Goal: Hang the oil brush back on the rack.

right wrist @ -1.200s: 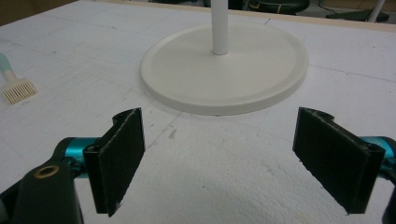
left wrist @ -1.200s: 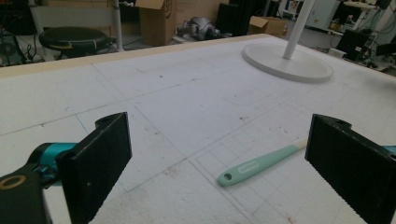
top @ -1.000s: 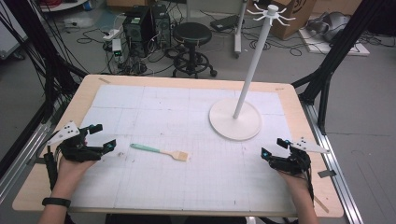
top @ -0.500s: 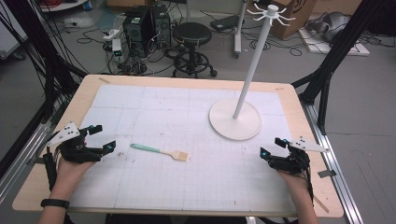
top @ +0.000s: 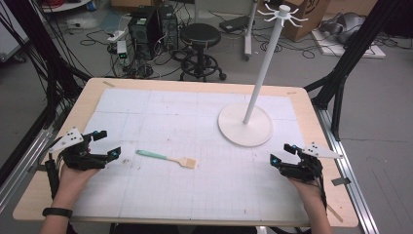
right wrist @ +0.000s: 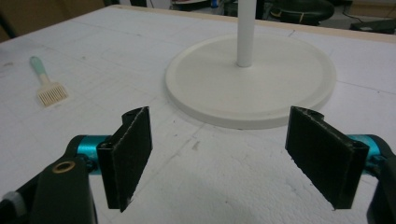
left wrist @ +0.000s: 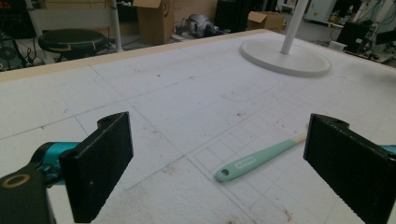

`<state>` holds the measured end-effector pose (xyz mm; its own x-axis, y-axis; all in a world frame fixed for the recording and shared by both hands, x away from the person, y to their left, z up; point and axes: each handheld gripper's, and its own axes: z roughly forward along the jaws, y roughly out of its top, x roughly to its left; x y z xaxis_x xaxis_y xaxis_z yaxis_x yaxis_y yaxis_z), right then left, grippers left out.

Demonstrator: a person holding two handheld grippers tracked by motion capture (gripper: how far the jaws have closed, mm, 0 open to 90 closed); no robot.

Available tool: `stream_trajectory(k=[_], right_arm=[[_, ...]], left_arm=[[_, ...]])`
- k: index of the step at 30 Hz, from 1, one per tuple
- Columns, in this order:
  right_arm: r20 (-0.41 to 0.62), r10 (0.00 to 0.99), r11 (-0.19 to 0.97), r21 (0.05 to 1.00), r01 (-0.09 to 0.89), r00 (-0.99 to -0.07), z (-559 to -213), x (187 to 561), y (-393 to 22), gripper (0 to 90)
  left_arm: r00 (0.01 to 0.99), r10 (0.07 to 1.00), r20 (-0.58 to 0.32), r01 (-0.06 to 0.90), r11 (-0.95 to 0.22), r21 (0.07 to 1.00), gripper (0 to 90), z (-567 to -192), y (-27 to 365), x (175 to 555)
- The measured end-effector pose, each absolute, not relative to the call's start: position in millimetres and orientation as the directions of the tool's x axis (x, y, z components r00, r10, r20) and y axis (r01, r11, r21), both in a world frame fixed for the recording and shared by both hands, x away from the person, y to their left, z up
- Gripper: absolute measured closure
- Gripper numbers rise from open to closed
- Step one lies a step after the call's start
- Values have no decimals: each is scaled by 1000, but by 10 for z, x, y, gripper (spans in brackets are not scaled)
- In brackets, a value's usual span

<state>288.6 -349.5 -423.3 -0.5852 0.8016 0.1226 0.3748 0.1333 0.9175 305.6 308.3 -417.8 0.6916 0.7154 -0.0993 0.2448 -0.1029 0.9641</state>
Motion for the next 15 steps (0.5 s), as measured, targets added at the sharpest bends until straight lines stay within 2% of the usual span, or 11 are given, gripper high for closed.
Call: stream_trajectory(k=[6, 15], right_arm=[[165, 776, 93, 925, 369, -609, -4151, 2953, -3451, 208], [146, 711, 141, 929, 342, -688, -3980, 3167, -3141, 189]], left_arm=[[688, 718, -102, 245, -98, 965, 88, -4166, 3107, 3047], [686, 721, -99, 247, -104, 963, 89, -4161, 3138, 3005]])
